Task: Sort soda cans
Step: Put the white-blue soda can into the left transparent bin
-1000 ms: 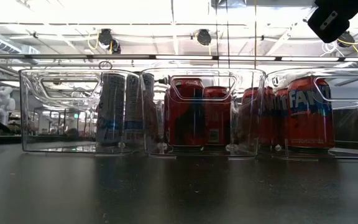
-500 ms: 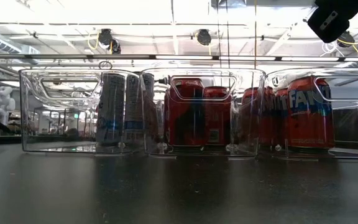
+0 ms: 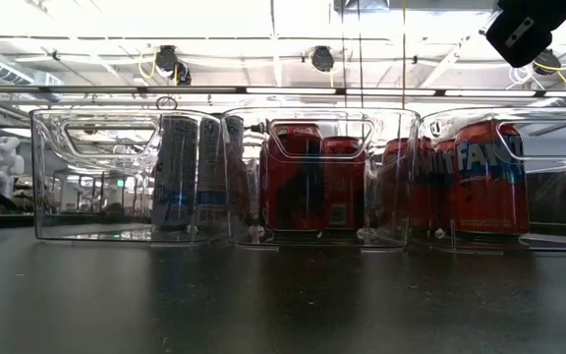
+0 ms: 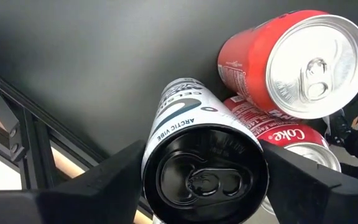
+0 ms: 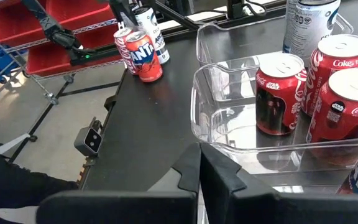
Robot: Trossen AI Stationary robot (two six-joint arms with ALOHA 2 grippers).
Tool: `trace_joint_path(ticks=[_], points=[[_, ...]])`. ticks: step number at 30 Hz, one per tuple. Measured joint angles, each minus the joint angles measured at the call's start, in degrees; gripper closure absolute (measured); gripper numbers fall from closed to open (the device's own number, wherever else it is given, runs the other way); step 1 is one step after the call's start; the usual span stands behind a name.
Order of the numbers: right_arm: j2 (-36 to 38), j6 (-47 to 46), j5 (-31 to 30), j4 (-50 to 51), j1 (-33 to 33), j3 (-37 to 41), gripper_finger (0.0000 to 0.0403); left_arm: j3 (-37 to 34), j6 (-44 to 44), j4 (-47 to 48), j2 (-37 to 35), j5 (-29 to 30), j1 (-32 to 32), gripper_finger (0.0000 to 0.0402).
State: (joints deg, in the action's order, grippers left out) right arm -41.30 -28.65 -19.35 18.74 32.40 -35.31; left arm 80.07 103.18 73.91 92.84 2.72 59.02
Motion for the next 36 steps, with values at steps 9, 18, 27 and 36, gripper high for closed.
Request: trace_joint_path(ticks=[9,18,27,36], points=[[-0.02,0.01,0.00,0.00,0.00,0.00,0.0402,0.00,0.20,0.76,-0.07,-0.92,-0.41,0.0115],[-0.02,-0.68,-1.26,-0.10,-0.02,-0.02,0.0402,-0.07,0.14,10.57,-4.12,-4.39,-2.84,0.0116],[-0.02,-1.21,-4.33,-0.48,-0.04,-0.02,0.0402,-0.63,-2.63,15.83,-13.43,1.63,-8.53,0.0116],[-0.02,-2.13,-8.02,-0.48,-0.07,-0.02,0.0402,-0.74,-15.07,16.47,-24.07,12.41,-18.86,0.0116]])
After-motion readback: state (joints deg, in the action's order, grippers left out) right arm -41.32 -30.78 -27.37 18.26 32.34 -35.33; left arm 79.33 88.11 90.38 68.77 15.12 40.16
